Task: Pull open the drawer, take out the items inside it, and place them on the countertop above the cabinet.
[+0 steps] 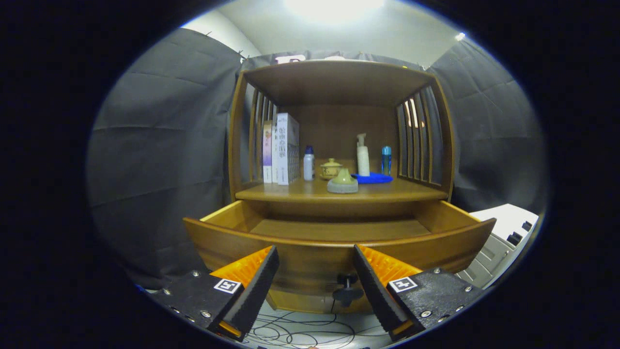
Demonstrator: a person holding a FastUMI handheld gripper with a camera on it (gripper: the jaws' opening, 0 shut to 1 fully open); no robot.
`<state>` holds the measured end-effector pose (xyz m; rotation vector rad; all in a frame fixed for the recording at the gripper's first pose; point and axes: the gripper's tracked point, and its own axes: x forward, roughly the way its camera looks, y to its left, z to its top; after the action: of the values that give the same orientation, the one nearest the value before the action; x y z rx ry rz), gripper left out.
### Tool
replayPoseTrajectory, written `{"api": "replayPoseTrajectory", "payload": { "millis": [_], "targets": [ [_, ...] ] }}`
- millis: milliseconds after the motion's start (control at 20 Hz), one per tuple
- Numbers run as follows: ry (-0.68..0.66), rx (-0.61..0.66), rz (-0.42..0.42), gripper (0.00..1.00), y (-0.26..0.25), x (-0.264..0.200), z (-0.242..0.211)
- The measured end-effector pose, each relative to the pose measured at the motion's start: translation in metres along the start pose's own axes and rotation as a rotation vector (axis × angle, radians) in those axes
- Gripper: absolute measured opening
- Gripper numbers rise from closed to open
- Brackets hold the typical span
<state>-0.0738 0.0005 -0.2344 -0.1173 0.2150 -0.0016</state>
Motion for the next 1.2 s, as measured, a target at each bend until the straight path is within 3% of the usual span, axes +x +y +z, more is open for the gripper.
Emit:
{"api": "replayPoseTrajectory", "payload": {
  "millis": [300,800,1200],
  "targets": [
    [0.034,-0.028,-0.108,0.94,-0.024,0.017,-0.021],
    [0.079,-0.045,-0.117,0.95,-0.027,0.024,-0.031],
    [0.079,-0.039,-0.109,0.95,-0.035,0.08,-0.019]
  ]
}}
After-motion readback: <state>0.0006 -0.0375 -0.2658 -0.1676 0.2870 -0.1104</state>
